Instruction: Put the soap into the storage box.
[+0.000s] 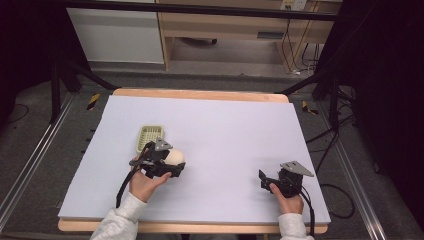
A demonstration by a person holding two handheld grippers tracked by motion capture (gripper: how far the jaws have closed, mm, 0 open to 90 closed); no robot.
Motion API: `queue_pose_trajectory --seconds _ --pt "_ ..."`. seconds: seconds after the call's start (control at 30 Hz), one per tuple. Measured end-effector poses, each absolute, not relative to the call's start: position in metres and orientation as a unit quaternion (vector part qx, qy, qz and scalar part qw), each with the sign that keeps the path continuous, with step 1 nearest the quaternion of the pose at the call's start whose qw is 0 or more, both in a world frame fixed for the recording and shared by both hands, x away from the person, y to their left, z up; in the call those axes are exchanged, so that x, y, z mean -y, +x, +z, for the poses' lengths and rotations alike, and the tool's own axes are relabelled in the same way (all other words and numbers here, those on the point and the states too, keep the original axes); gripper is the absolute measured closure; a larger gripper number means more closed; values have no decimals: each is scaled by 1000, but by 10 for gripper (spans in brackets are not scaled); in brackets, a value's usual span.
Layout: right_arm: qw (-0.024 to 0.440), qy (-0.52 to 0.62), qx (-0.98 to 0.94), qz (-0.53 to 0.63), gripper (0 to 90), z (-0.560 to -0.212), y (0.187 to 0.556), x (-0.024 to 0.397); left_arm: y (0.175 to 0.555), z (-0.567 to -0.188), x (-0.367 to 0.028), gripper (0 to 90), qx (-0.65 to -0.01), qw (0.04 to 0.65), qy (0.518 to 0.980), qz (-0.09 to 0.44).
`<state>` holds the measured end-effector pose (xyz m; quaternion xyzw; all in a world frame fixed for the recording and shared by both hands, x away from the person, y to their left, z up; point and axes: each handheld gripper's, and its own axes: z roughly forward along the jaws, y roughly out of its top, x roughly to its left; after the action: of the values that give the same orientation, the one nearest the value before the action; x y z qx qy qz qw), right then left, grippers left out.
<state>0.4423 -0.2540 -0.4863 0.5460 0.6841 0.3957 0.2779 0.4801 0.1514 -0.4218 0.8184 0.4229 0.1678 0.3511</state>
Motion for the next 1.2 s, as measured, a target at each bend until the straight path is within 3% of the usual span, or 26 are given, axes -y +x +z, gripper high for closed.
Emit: queue_pose_trajectory --seconds 0.7,1.2 --pt "278 546 -684 396 51 -486 442 254 491 -402 -196 239 -452 352 796 194" --pt "276 546 -684 397 51 -486 442 254 506 -400 -206 239 -466 350 788 199"
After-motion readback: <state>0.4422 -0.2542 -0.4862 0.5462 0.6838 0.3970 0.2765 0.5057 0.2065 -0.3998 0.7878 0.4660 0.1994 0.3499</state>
